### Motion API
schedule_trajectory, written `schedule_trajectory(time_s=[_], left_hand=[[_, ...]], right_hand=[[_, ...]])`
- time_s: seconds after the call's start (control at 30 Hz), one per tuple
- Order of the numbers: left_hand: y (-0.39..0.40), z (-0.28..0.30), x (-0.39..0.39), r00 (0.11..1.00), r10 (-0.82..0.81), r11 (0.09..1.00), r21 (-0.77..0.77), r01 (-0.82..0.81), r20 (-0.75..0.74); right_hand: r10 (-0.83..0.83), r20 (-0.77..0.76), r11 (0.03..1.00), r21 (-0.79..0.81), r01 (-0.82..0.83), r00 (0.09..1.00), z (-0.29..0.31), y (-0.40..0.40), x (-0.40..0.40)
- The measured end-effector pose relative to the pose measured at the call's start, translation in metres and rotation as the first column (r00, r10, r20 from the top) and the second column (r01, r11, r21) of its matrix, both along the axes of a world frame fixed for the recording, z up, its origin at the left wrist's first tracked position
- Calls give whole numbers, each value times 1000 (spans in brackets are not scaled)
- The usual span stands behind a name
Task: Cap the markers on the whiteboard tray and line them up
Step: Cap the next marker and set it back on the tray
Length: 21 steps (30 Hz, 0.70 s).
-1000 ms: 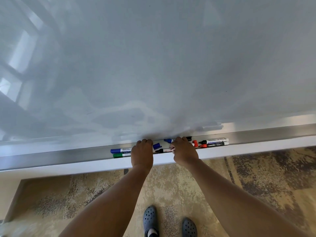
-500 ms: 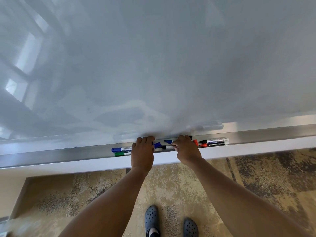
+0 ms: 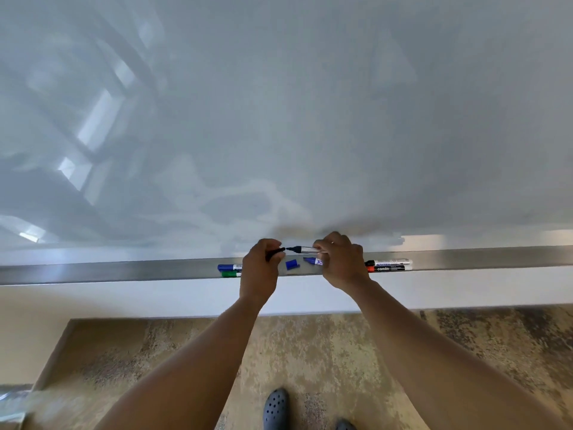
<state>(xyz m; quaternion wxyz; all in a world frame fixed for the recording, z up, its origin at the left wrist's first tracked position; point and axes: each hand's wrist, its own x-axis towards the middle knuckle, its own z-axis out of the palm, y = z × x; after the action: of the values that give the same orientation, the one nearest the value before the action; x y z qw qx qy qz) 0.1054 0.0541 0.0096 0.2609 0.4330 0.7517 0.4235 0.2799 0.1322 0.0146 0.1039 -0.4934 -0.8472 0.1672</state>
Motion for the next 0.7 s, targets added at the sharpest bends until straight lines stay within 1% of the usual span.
schedule_trajectory(time_s=[0.1,0.17,0.23,0.3,0.43,0.7], left_hand=[[-5,16,0,983,83,994,56,-93,164],[-9,30,2,955,113,985,92,-143,275],[-14,46,5,904,110,973,140,-182,412],[-17,61,8,864,88,962,182,-202,495],[-22,82,14,855,33,957,231,-177,518],[-32,115,24,903,-56,949,305,-85,426]], right_hand=[[9,-66,999,42,-6,998,18,-2,1],[12,-132,996,88,0,991,30,-4,4],[10,-212,991,135,19,977,43,-7,6],[26,-268,983,182,24,963,54,-8,9],[71,-303,963,268,14,950,77,-12,14],[146,-329,938,346,-25,933,106,-24,18]])
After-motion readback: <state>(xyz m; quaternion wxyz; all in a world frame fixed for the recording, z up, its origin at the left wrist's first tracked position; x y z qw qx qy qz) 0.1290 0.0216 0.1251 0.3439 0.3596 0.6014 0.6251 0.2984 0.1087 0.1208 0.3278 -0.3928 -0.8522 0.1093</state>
